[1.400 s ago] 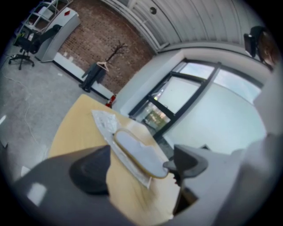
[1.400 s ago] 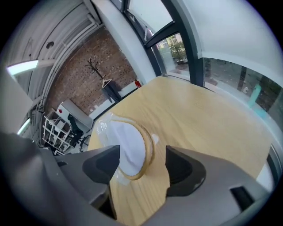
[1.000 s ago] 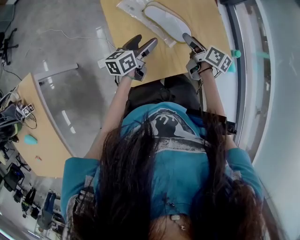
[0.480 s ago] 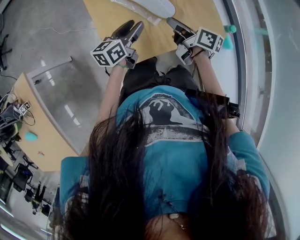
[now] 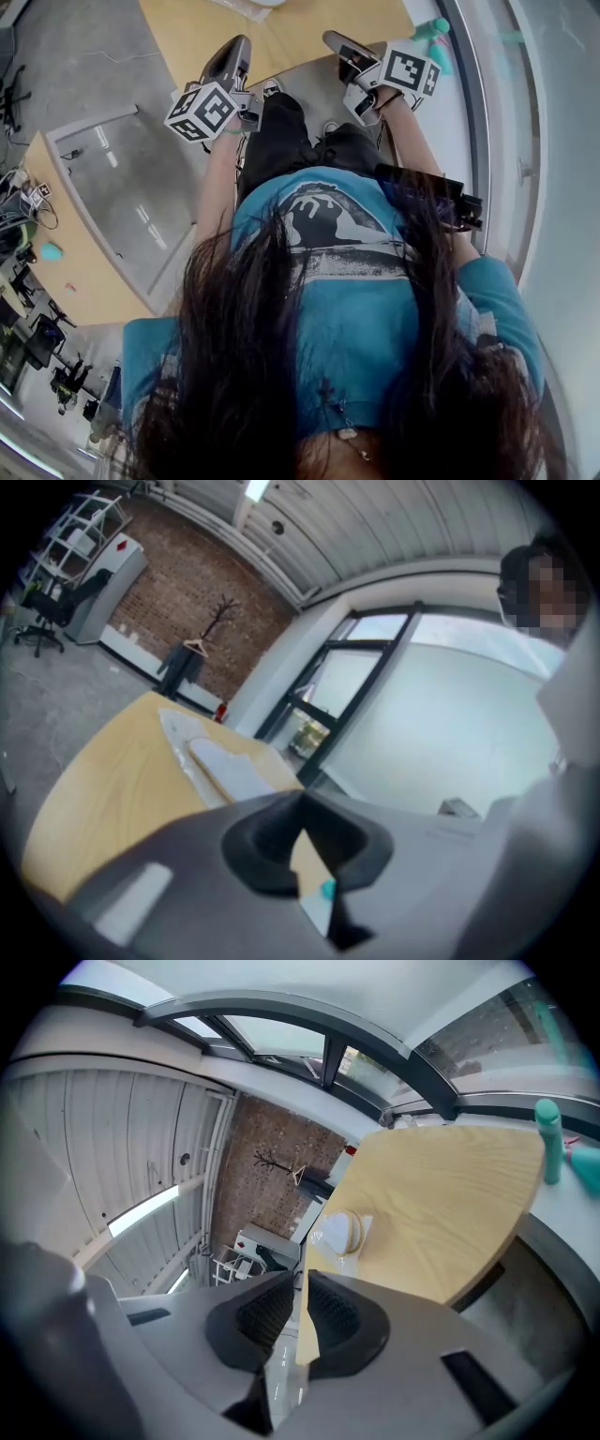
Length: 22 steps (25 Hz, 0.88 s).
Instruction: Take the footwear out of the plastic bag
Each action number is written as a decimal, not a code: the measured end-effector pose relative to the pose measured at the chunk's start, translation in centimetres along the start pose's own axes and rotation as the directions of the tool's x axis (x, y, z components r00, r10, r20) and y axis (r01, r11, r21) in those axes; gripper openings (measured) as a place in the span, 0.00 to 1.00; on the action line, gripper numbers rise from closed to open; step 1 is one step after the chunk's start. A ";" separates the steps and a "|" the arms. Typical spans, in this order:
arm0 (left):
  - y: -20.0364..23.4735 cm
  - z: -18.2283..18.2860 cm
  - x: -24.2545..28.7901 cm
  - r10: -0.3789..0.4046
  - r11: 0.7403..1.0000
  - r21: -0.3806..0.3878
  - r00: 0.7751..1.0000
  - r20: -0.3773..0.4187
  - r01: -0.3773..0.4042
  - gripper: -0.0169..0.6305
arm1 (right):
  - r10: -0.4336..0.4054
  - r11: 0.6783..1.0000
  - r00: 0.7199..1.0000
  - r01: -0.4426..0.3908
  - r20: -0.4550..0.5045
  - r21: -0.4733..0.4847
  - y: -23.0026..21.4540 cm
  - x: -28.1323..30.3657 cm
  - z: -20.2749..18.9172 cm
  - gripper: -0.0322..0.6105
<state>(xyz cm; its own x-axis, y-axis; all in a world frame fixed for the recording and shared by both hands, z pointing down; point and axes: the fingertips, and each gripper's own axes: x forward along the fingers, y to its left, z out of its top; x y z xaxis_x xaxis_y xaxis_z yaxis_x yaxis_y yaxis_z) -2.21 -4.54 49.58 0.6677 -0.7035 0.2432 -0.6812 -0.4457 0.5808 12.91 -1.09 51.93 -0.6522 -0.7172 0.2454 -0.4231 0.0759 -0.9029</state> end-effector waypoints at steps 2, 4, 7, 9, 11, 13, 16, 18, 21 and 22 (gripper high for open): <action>-0.6 -0.7 -1.6 0.031 0.999 -0.013 0.999 0.036 -0.030 0.03 | 0.009 1.000 0.999 -0.010 -0.030 -0.012 -0.3 -0.9 -1.2 0.14; -1.9 -1.9 -3.7 0.068 0.997 -0.033 0.995 0.070 -0.066 0.03 | 0.013 0.999 0.998 -0.015 -0.065 -0.029 -0.5 -2.8 -2.7 0.14; -5.7 -4.5 -7.2 0.121 0.992 -0.052 0.988 0.095 -0.116 0.03 | 0.023 0.999 0.994 -0.026 -0.105 -0.032 -0.7 -7.5 -4.6 0.14; -8.1 -6.1 -9.6 0.153 0.987 -0.059 0.983 0.105 -0.148 0.03 | 0.050 0.999 0.991 -0.051 -0.128 -0.005 -0.2 -10.3 -6.2 0.14; -9.1 -7.0 -12.0 0.183 0.982 -0.061 0.976 0.116 -0.177 0.03 | 0.083 0.997 0.985 -0.082 -0.150 0.013 0.8 -11.5 -7.9 0.14; -9.3 -7.2 -13.9 0.204 0.978 -0.059 0.971 0.127 -0.198 0.03 | 0.102 0.995 0.979 -0.103 -0.175 0.005 1.9 -11.5 -9.4 0.14; -9.8 -7.2 -15.9 0.215 0.976 -0.058 0.967 0.136 -0.209 0.03 | 0.112 0.993 0.971 -0.117 -0.210 -0.009 3.2 -11.3 -11.3 0.14; -10.1 -7.6 -17.0 0.216 0.976 -0.051 0.967 0.132 -0.211 0.03 | 0.122 0.992 0.967 -0.126 -0.222 -0.005 4.0 -11.1 -12.4 0.14; -9.8 -8.5 -18.6 0.207 0.978 -0.033 0.972 0.112 -0.205 0.03 | 0.124 0.991 0.964 -0.130 -0.235 -0.009 4.8 -10.6 -14.4 0.13; -9.7 -8.8 -19.2 0.200 0.980 -0.027 0.974 0.107 -0.198 0.03 | 0.122 0.992 0.964 -0.129 -0.238 -0.012 5.0 -10.4 -15.1 0.13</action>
<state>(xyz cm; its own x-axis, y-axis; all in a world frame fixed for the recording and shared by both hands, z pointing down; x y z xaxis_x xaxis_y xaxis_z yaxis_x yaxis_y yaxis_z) -5.82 18.17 46.10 0.4822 -0.8335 0.2697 -0.7916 -0.2826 0.5418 8.04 17.23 50.19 -0.8298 -0.5170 0.2102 -0.3431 0.1756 -0.9227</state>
